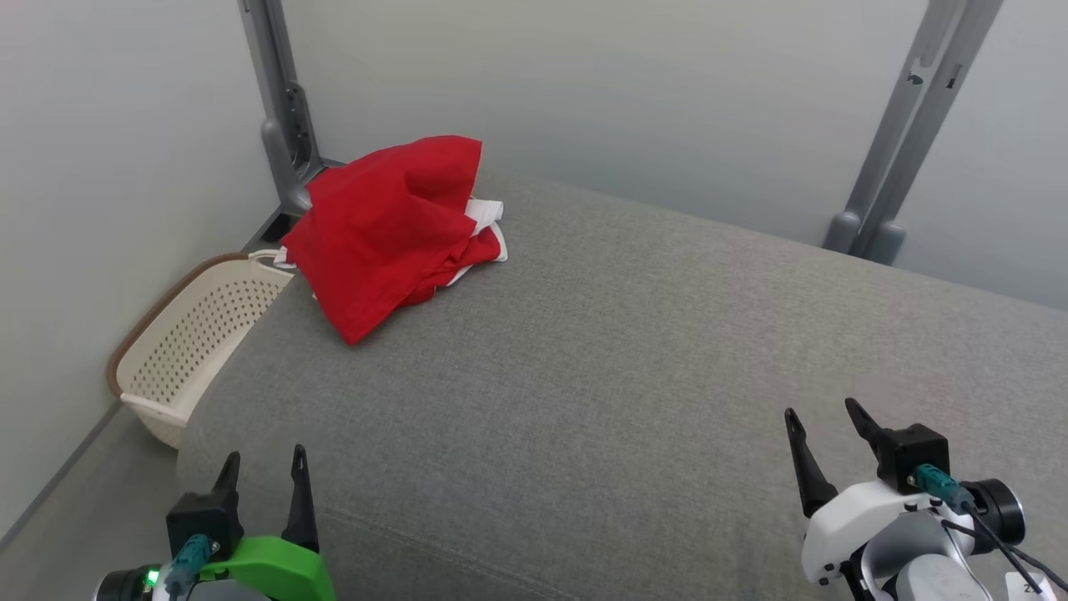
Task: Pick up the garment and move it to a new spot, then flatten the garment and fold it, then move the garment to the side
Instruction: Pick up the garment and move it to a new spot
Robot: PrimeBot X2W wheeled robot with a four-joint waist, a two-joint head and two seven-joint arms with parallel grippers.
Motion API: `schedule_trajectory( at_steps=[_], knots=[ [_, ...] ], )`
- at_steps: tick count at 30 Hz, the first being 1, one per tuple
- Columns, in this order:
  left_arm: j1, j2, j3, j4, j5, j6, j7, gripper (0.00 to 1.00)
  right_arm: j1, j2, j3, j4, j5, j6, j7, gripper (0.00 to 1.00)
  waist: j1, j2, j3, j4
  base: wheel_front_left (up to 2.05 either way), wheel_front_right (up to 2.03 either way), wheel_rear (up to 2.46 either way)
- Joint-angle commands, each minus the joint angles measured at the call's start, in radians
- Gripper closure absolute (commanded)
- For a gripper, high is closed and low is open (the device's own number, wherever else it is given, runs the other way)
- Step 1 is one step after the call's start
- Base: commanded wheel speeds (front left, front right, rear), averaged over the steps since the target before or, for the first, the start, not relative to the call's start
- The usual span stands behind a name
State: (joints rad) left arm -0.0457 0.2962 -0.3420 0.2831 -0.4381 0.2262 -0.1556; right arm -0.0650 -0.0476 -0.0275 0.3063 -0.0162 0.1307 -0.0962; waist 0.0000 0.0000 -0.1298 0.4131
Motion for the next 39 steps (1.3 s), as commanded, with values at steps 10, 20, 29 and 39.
schedule_trajectory(
  at_steps=[10, 20, 29, 39],
  knots=[
    [-0.099, -0.003, -0.044, 0.016, 0.014, -0.041, 0.034, 0.0, -0.014, -0.005, 0.003, 0.016, -0.004, 0.0, -0.019, 0.0, 0.0, 0.0, 0.036, 0.036, 0.0, 0.0, 0.0],
    [-0.469, -0.114, -0.135, 0.287, -0.012, -0.185, 0.207, 0.0, 0.013, -0.006, 0.029, -0.102, -0.017, 0.0, 0.043, 0.0, 0.0, 0.0, 0.128, 0.0, 0.0, 0.0, 0.0],
    [-0.809, -0.119, -0.09, 0.468, -0.032, -0.224, 0.231, 0.0, -0.041, -0.006, 0.069, -0.363, -0.091, 0.0, 0.17, 0.0, 0.0, 0.0, 0.384, -0.073, 0.0, 0.0, 0.0],
    [-1.035, -0.084, -0.08, 0.674, -0.032, -0.249, 0.292, 0.0, -0.045, -0.005, 0.097, -0.555, -0.146, 0.0, 0.283, 0.0, 0.0, 0.0, 0.571, -0.152, 0.0, 0.0, 0.0]
  ],
)
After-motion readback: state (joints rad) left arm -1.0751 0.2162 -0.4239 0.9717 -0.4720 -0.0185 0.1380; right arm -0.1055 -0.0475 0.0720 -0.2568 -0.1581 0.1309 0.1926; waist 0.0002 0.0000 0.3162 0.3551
